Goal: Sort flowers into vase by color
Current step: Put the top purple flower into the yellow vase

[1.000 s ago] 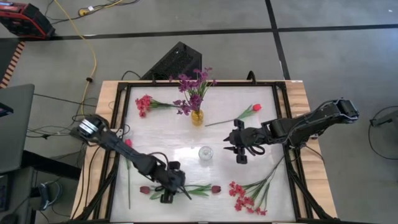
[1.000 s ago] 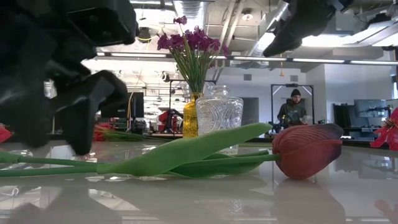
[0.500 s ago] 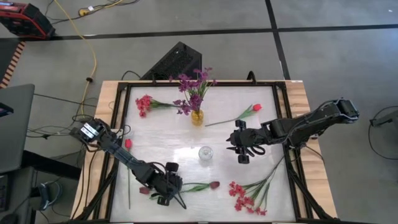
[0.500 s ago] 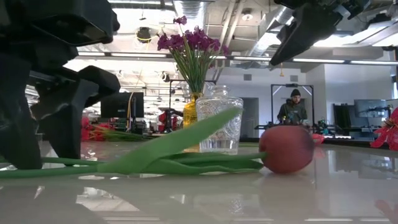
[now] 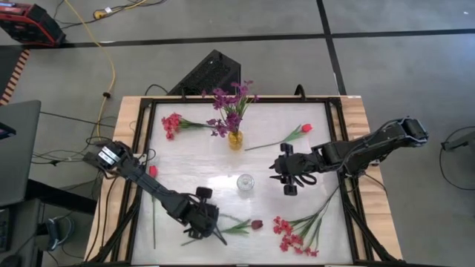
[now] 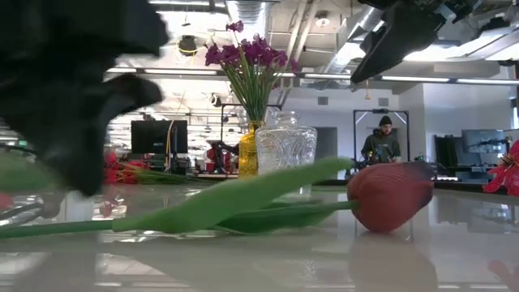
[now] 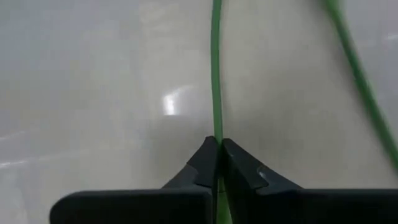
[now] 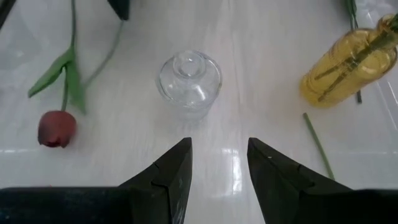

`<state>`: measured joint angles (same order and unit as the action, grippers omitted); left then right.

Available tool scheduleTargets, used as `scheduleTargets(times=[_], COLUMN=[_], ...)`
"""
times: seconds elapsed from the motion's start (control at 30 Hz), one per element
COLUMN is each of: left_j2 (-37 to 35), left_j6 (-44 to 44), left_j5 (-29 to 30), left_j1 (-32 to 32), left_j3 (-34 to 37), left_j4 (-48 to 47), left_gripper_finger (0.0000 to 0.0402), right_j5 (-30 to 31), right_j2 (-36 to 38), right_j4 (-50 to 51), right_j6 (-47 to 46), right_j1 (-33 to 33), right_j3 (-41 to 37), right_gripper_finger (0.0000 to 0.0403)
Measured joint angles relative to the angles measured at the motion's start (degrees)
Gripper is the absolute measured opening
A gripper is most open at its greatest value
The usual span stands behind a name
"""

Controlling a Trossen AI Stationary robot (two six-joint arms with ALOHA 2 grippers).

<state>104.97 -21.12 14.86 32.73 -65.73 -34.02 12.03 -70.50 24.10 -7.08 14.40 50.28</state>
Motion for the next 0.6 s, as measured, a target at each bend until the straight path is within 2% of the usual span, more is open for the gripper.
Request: scheduleTargets(times=[0.2,0.27,0.47,0.6], left_j2=[-0.22,-0.32,-0.31,-0.31], left_j6=[-1.90,0.43,20.59,37.76], left_j5=[11.48,14.75,23.26,34.83], left_j1=[-2.01,-2.71,-3.15,-3.20], left_j3=[-9.22,-11.47,-14.04,-14.22], left_j4=[-15.13,-17.25,-14.05,-8.28], left_gripper_finger=[0.0000,0.0000,0.0000,0.0000], right_j5=[0.00,0.01,-1.93,-7.80], right_j2=[0.00,0.00,0.00,-0.43], right_j4=[-4.80,-6.64,-12.21,-13.29], right_j6=[1.43,-0.06,-10.15,-17.56], right_j1=[2.28,2.51,-0.09,-3.04], right_j3=[-0.02,-0.02,-0.02,-0.02], right_gripper_finger=[0.0179,0.0179,0.0179,0.0179])
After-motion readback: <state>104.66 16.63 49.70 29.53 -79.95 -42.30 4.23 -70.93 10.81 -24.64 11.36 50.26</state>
